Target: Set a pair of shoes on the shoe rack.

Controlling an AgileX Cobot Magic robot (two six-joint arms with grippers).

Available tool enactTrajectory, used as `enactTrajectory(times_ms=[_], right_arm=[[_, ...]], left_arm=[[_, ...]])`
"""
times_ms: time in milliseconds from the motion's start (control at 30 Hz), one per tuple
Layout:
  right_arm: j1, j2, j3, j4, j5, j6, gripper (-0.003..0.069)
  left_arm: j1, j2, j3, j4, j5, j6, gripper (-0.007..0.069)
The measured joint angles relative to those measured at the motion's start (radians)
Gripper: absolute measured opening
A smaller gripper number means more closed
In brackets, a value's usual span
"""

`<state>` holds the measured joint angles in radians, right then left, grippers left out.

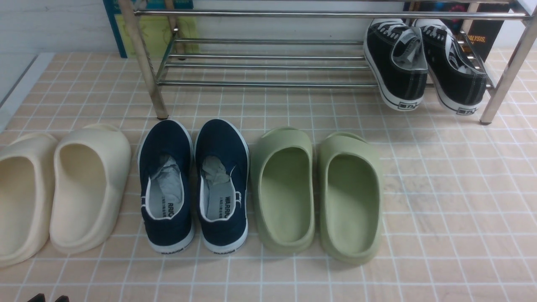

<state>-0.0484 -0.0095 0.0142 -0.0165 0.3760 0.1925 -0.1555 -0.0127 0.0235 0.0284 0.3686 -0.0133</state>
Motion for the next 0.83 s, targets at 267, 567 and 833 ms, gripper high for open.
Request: enactTrajectory(times_ms=[267,567,833], right_arm=[[0.000,0.000,0.000,0.000,0.000,0.001,0.0081],[0.000,0.000,0.000,0.000,0.000,0.001,0.0092],[0.000,0.000,0.000,0.000,0.000,0.001,0.0099]], left_arm=[[0.000,0.000,0.000,0.000,0.000,0.000,0.0239],[0.000,0.000,0.000,0.001,0.000,0.000,0.0239],[0.000,0.000,0.000,0.005,0.000,0.000,0.0239]])
